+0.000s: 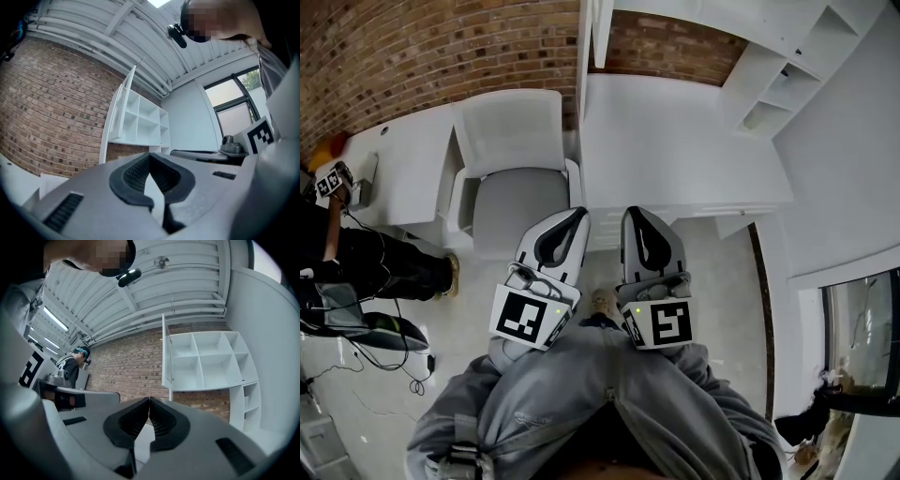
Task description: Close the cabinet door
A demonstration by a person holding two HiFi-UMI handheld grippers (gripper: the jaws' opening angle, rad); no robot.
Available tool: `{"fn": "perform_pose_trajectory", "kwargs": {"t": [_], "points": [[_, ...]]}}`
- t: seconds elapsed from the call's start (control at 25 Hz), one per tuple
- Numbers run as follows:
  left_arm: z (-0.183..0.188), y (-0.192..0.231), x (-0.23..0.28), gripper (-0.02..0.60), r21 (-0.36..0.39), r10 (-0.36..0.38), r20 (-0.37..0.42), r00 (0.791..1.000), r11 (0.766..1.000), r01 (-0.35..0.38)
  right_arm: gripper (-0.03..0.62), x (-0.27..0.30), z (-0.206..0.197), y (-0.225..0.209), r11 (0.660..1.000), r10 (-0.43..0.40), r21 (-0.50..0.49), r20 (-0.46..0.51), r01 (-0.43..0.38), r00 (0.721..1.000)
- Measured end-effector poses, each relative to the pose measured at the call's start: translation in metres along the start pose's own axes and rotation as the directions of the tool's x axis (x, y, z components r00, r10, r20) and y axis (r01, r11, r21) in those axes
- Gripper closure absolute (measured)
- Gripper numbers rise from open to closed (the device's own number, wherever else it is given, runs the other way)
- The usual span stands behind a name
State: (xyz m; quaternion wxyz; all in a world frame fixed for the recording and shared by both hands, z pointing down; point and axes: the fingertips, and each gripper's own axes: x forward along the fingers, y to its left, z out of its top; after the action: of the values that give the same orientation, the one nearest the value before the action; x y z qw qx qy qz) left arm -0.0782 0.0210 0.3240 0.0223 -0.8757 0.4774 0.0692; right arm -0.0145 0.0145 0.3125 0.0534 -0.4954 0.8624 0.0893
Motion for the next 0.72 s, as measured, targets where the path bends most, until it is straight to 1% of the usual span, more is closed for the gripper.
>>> {"fn": "perform_pose_trajectory", "kwargs": {"t": [0.24,0.48,0.72], "points": [[0.000,0.017,0.031,0.575,0.004,0.034,0.000,0.999,0.999,-0.034,0.568,0.030,-0.006,-0.019,0.999,0.044,0.008,-0.003,-0.044,0.999],[-0.005,0.026,0.060,0.575,0.006,0.065,-0.006,0.998,0.998,-0.065,0.568,0.054,-0.015,-0.039,0.996,0.086,0.021,-0.005,-0.086,0.996],[-0.011,0.033,0.090,0.575,0.009,0.103,0.003,0.995,0.995,-0.103,0.568,0.075,-0.024,-0.063,0.992,0.128,0.024,0.001,-0.128,0.992]]}}
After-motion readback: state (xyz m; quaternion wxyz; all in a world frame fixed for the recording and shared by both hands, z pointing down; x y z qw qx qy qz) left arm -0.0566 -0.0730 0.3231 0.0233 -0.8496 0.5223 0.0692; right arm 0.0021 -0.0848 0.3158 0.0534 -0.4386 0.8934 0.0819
